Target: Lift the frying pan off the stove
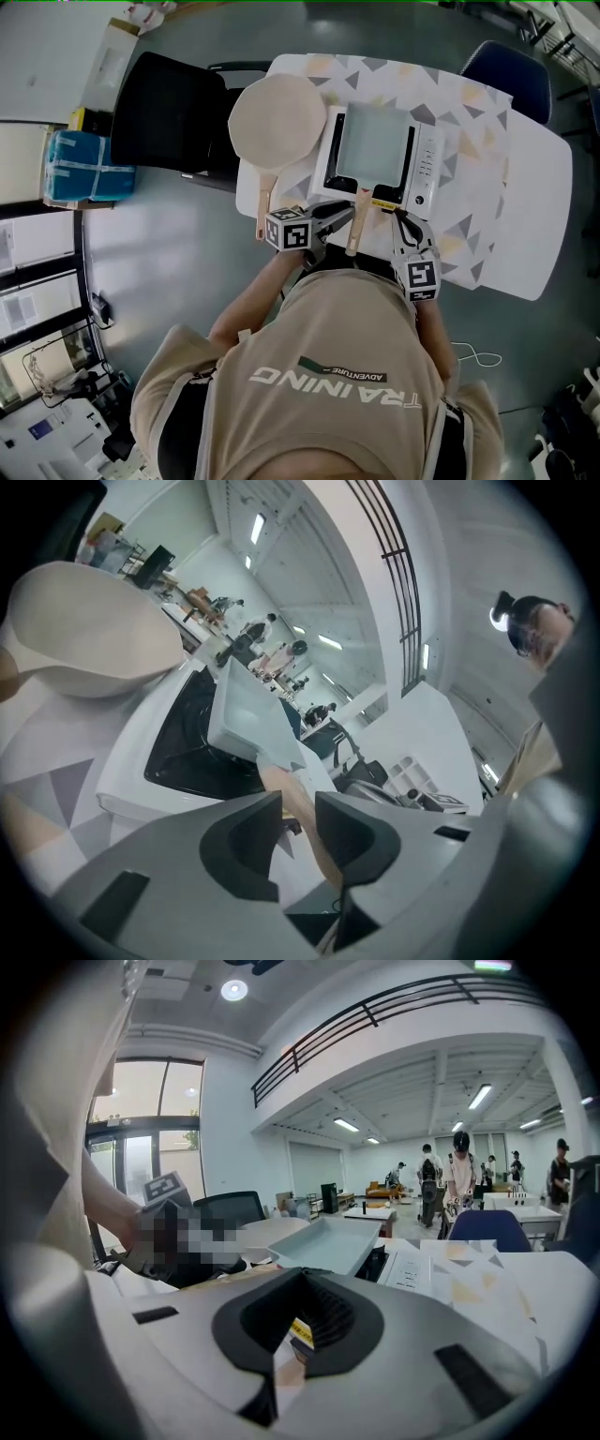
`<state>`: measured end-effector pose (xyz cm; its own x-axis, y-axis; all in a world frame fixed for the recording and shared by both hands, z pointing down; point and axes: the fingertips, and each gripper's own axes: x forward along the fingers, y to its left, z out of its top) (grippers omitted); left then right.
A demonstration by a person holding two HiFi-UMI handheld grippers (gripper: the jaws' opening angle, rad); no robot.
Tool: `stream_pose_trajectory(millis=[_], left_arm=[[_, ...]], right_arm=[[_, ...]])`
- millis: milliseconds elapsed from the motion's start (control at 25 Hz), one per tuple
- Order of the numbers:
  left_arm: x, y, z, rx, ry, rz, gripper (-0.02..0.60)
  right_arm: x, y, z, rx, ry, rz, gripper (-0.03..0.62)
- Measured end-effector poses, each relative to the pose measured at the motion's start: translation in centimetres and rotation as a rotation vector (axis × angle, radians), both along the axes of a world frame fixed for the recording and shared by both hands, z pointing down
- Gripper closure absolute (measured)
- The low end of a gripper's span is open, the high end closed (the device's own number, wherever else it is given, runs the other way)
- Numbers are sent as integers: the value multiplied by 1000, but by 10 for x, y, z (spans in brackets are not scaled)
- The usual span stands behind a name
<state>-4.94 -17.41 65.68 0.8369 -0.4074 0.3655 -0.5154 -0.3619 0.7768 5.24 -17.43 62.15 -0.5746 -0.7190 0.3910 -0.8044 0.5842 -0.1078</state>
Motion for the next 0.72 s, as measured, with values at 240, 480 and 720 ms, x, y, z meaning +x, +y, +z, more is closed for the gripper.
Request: stream_pose_trajectory(millis=[240, 480, 720], left_arm=[[1, 0, 9, -131, 71, 45, 428], [16, 6, 9, -266, 227, 136, 426], [34, 5, 15, -341, 287, 191, 410]], right_arm=[[-8, 4, -12, 7, 19, 38, 594], [-8, 6, -13, 9, 37, 78, 594], [0, 13, -6, -4, 45, 134, 594]])
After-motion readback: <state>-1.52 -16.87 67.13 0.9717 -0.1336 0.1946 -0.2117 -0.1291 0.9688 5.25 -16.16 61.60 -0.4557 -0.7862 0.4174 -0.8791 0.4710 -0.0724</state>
